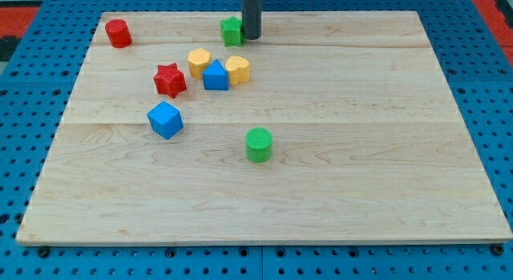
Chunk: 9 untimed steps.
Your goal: Slide the triangle to the right of the green star
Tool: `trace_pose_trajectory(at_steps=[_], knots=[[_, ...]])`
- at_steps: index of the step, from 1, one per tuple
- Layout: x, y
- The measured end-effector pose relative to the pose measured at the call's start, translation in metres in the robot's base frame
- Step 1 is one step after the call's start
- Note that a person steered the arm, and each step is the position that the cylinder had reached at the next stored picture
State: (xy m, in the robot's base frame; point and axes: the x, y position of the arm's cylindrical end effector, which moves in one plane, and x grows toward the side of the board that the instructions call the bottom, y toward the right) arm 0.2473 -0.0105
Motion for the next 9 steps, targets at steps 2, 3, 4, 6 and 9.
trace_pose_trajectory(at_steps=[2,3,4,6,9], knots=[[-0.004,0.0],[-0.004,0.009],[0.035,0.078],[0.075,0.19],[0.154,0.161]])
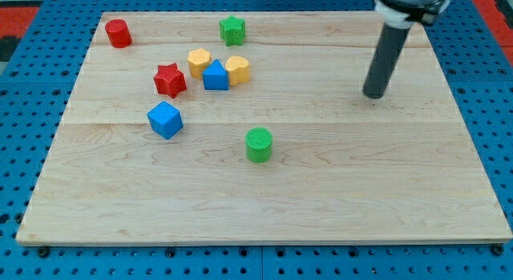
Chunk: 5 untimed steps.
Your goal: Slide the triangle to the right of the green star
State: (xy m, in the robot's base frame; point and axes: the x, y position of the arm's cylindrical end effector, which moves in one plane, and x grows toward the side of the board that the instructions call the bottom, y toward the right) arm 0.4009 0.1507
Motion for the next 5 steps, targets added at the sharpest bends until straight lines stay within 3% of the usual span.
trace_pose_trajectory(at_steps=[3,4,5], knots=[[-0.005,-0.219],[-0.035,-0.28],[-0.049,-0.218]])
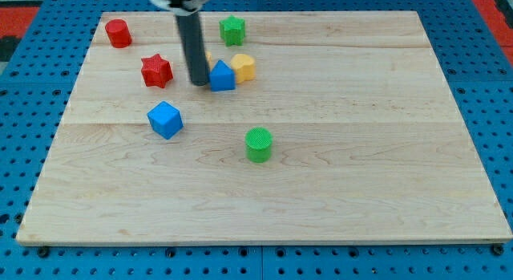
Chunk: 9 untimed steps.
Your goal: Slide the triangle to the right of the green star
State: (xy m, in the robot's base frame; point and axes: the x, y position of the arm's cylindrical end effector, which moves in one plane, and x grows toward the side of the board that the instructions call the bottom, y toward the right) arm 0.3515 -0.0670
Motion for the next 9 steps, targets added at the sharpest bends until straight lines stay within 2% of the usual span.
trace_pose_trajectory(at_steps=[2,3,4,5,6,7,8,9], knots=[[0.029,0.173],[0.05,0.189],[0.059,0.149],[0.072,0.212],[0.027,0.237],[-0.03,0.22],[-0.023,0.22],[0.018,0.198]])
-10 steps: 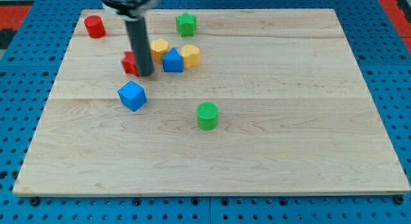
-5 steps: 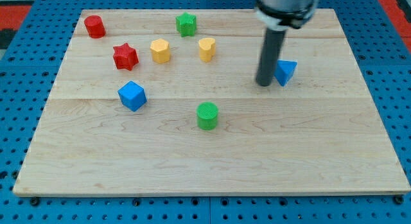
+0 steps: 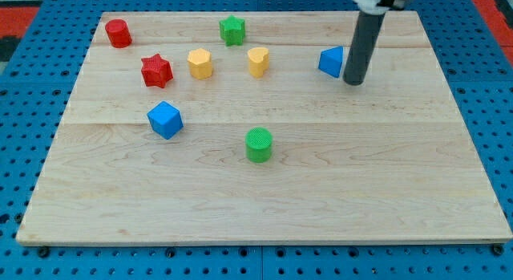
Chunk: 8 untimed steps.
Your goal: Slide the triangle to the right of the green star
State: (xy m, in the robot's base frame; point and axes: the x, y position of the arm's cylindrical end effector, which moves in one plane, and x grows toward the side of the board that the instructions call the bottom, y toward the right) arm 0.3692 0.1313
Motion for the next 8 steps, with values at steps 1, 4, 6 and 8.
trace_pose_trajectory(at_steps=[1,4,6,8], knots=[[-0.037,-0.05],[-0.016,0.018],[-0.105,0.038],[-0.056,0.045]])
